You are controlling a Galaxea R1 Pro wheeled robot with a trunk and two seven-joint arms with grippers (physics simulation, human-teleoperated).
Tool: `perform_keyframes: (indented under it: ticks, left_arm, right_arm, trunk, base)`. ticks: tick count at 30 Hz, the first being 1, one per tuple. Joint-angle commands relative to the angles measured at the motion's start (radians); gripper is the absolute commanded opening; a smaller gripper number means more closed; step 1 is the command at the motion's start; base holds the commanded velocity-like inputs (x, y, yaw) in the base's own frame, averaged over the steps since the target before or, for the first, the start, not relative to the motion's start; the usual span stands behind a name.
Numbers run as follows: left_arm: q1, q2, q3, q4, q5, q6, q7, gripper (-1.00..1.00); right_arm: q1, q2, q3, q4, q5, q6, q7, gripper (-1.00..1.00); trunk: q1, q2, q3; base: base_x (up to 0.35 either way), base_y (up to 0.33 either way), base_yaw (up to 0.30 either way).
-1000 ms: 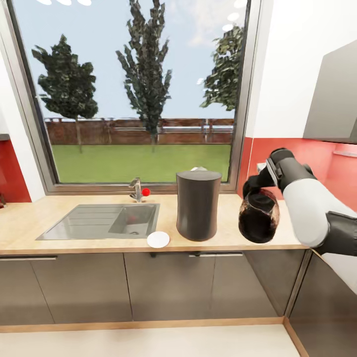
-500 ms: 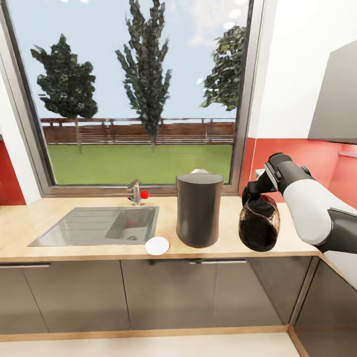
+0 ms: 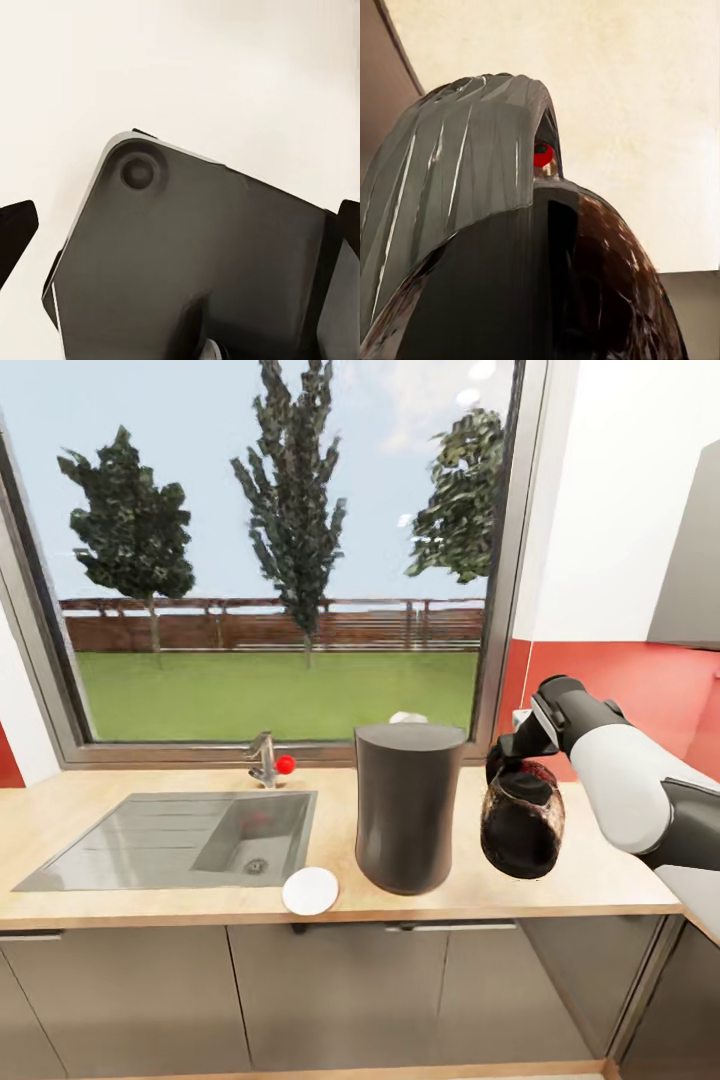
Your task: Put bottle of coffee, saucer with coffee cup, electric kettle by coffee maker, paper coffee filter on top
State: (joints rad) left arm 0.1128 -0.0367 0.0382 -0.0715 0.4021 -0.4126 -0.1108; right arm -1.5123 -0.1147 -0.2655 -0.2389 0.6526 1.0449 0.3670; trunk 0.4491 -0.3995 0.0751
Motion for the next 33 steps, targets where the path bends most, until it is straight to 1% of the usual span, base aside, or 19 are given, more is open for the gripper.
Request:
perform_keyframes:
  ticks: [1, 8, 9, 11, 14, 22, 25, 29, 33]
  left_arm:
    - [0.001, 0.0, 0.004, -0.001, 0.009, 0.0, -0.009, 1.0]
    - [0.001, 0.0, 0.003, -0.001, 0.009, -0.001, -0.009, 1.0]
    - [0.001, 0.0, 0.003, -0.001, 0.009, -0.003, -0.009, 1.0]
    - [0.001, 0.0, 0.003, -0.001, 0.008, -0.005, -0.009, 1.0]
    - [0.001, 0.0, 0.003, -0.001, 0.008, -0.006, -0.009, 1.0]
    - [0.001, -0.008, 0.004, 0.0, 0.01, -0.003, -0.009, 1.0]
    - [0.001, -0.008, 0.001, 0.011, 0.011, -0.003, -0.009, 1.0]
    - [0.001, -0.006, -0.001, 0.038, 0.012, -0.005, -0.009, 1.0]
    - [0.001, 0.001, -0.001, 0.06, 0.027, -0.003, -0.009, 1.0]
  right_arm:
    - [0.0, -0.004, -0.006, -0.001, 0.01, 0.002, 0.007, -1.0]
    - [0.0, -0.046, -0.005, 0.022, 0.011, 0.002, 0.007, -1.0]
    - [0.0, -0.053, -0.005, 0.025, 0.011, 0.002, 0.007, -1.0]
    - [0.0, -0.079, -0.006, 0.029, 0.011, 0.002, 0.007, -1.0]
    - [0.0, -0.096, -0.005, 0.03, 0.012, 0.002, 0.007, -1.0]
    - [-0.001, -0.101, -0.007, 0.031, 0.01, 0.002, 0.008, -1.0]
    - [-0.001, -0.102, -0.009, 0.032, 0.009, 0.002, 0.011, -1.0]
    - [-0.001, -0.105, -0.009, 0.032, 0.007, 0.002, 0.033, -1.0]
    - [-0.001, -0.108, -0.009, 0.032, 0.007, 0.002, 0.037, -1.0]
  trunk:
    - [0.001, 0.0, 0.0]
    - [0.001, 0.0, 0.0]
    - [0.001, 0.0, 0.0]
    - [0.001, 0.0, 0.0]
    - [0.001, 0.0, 0.0]
    - [0.001, 0.0, 0.0]
    - [0.001, 0.0, 0.0]
    - [0.001, 0.0, 0.0]
    - [0.001, 0.0, 0.0]
  base:
    - [0.336, 0.0, 0.0]
    - [0.322, 0.0, 0.0]
    - [0.152, 0.0, 0.0]
    - [0.064, 0.0, 0.0]
    - [0.03, -0.006, 0.0]
    - [0.112, -0.062, 0.0]
    - [0.01, -0.006, 0.0]
    - [0.002, -0.001, 0.0]
    - [0.0, 0.0, 0.0]
